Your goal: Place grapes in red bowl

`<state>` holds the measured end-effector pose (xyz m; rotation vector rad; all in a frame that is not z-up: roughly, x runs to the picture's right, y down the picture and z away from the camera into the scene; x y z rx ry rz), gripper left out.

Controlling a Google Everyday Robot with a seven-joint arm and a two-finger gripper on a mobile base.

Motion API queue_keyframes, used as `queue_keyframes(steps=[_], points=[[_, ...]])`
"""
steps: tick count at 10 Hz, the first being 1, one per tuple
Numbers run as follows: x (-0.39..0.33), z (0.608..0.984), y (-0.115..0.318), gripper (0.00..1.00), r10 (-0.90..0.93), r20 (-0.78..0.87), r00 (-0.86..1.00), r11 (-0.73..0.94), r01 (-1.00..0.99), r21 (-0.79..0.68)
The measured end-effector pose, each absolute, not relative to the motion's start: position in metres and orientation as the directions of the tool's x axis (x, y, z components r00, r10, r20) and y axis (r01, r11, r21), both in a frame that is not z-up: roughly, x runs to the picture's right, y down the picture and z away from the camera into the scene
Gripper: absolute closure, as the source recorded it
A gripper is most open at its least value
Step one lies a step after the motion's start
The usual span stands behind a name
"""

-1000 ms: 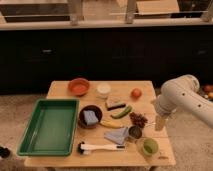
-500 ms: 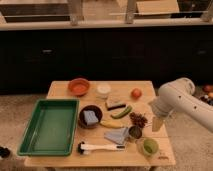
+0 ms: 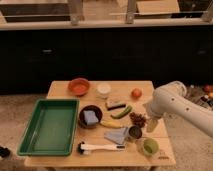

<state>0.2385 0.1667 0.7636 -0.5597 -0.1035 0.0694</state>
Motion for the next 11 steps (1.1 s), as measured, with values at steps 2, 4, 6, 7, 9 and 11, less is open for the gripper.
queue_keyframes(steps=[2, 4, 6, 7, 9, 11], points=[[0.235, 0.771, 0.17, 0.2, 0.092, 0.087, 0.992, 0.842, -0.031, -0.539], [0.231, 0.781, 0.174, 0.2, 0.097, 0.089, 0.991, 0.839, -0.033, -0.542], [0.226, 0.79, 0.17, 0.2, 0.089, 0.1, 0.991, 0.844, -0.022, -0.536], [0.223, 0.793, 0.169, 0.2, 0.087, 0.104, 0.991, 0.844, -0.018, -0.537], [0.231, 0.8, 0.173, 0.2, 0.106, 0.095, 0.99, 0.839, -0.037, -0.543], [0.228, 0.809, 0.172, 0.2, 0.11, 0.098, 0.989, 0.836, -0.038, -0.548]])
